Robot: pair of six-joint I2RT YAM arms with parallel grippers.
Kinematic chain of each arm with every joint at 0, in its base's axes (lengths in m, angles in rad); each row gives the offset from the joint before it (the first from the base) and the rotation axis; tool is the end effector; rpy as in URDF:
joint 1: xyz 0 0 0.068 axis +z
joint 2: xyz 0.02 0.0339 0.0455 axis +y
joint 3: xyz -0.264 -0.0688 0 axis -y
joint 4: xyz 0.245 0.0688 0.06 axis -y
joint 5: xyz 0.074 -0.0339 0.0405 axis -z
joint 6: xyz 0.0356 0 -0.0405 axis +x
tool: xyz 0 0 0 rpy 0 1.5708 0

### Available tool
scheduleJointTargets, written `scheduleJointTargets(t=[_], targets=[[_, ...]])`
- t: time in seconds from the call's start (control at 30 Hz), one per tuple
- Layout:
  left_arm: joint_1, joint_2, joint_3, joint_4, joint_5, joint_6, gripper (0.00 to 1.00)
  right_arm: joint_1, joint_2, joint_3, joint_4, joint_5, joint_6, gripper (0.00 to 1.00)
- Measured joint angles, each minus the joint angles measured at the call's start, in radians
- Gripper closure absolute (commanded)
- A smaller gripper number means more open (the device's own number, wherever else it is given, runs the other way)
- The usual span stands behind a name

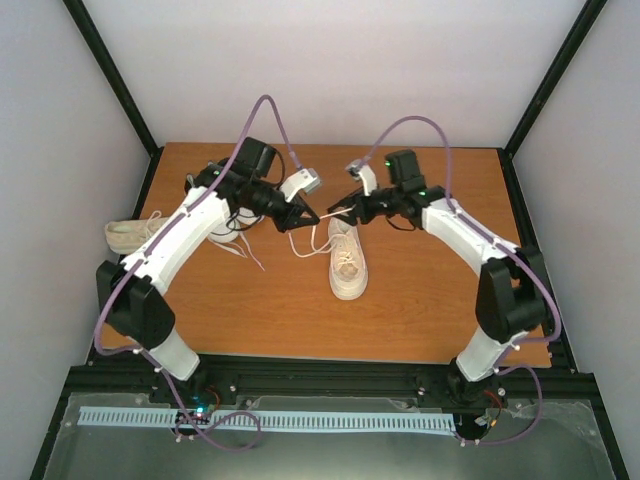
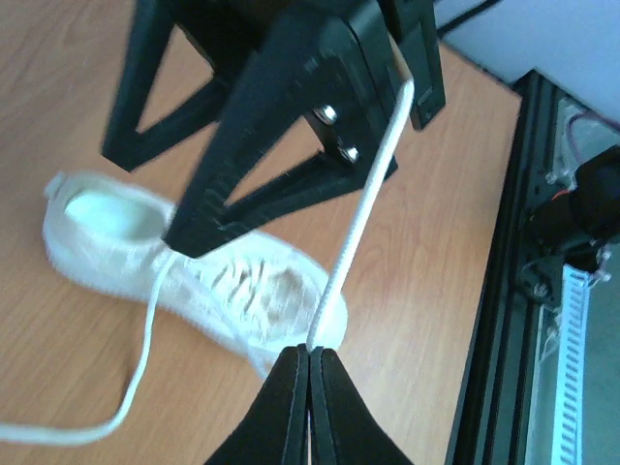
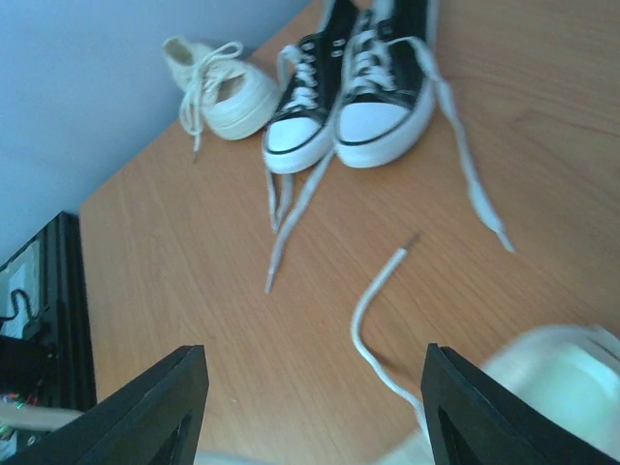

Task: Tie the shoes

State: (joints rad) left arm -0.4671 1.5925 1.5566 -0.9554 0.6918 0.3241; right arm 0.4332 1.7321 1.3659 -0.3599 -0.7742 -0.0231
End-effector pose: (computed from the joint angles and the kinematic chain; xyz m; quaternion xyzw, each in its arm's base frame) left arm 0.2829 -0.1681 0.3437 0.4368 0.7946 -0.3433 0.2449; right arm 0.3408 0.1850 0.2763 -0.3418 0.7878 0.4144 0.3015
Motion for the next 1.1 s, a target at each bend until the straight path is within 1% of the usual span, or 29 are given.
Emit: scheduleJointTargets(t=[0.07, 0.13, 0.23, 0.33, 0.4, 0.43, 0.53, 0.6, 0.67, 0.73, 0.8, 0.83, 0.87, 0.9, 1.0, 1.03, 1.1], targets=[[0.000, 0.041, 0.031, 0.031, 0.000, -0.010, 0.99, -0.052, -0.065, -0.072, 0.022, 0.005, 0.007, 0.37], [-0.016, 0.081, 0.063, 0.066, 0.000, -0.014, 0.99, -0.077, -0.119, -0.135, 0.048, 0.006, 0.014, 0.35], [-0.034, 0.119, 0.074, 0.094, 0.008, -0.014, 0.99, -0.083, -0.174, -0.198, 0.092, -0.003, 0.023, 0.34], [-0.040, 0.135, 0.076, 0.102, 0.012, -0.014, 0.99, -0.083, -0.188, -0.214, 0.117, 0.008, 0.018, 0.34], [-0.040, 0.138, 0.081, 0.102, 0.002, -0.014, 0.99, -0.083, -0.196, -0.214, 0.109, 0.072, -0.008, 0.34], [-0.040, 0.138, 0.082, 0.102, -0.004, -0.014, 0.99, -0.083, -0.208, -0.217, 0.102, 0.129, -0.025, 0.33], [-0.040, 0.138, 0.085, 0.109, 0.002, -0.013, 0.99, -0.093, -0.286, -0.267, 0.118, 0.270, -0.068, 0.27], [-0.020, 0.135, 0.083, 0.084, -0.035, -0.013, 0.99, -0.130, -0.369, -0.306, 0.117, 0.349, -0.089, 0.26], [0.010, 0.134, 0.079, 0.064, -0.055, -0.010, 0.99, -0.177, -0.424, -0.303, 0.119, 0.452, -0.102, 0.27], [0.031, 0.124, 0.072, 0.057, -0.062, -0.006, 0.99, -0.214, -0.416, -0.259, 0.093, 0.528, -0.100, 0.30], [0.036, 0.102, 0.065, 0.047, -0.064, -0.002, 0.99, -0.239, -0.363, -0.195, 0.080, 0.586, -0.088, 0.30], [0.034, 0.089, 0.063, 0.042, -0.063, 0.002, 0.99, -0.246, -0.349, -0.190, 0.084, 0.588, -0.086, 0.29], [0.033, 0.077, 0.062, 0.038, -0.061, 0.005, 0.99, -0.251, -0.344, -0.207, 0.092, 0.570, -0.085, 0.22], [0.032, 0.068, 0.062, 0.037, -0.060, 0.008, 0.99, -0.250, -0.349, -0.228, 0.101, 0.549, -0.086, 0.20], [0.028, 0.062, 0.064, 0.027, -0.061, 0.013, 0.99, -0.214, -0.431, -0.382, 0.195, 0.471, -0.131, 0.19], [0.029, 0.071, 0.069, 0.018, -0.064, 0.013, 0.99, -0.182, -0.486, -0.459, 0.240, 0.444, -0.175, 0.20], [0.028, 0.092, 0.076, 0.011, -0.074, 0.013, 0.99, -0.129, -0.561, -0.535, 0.295, 0.402, -0.258, 0.21]])
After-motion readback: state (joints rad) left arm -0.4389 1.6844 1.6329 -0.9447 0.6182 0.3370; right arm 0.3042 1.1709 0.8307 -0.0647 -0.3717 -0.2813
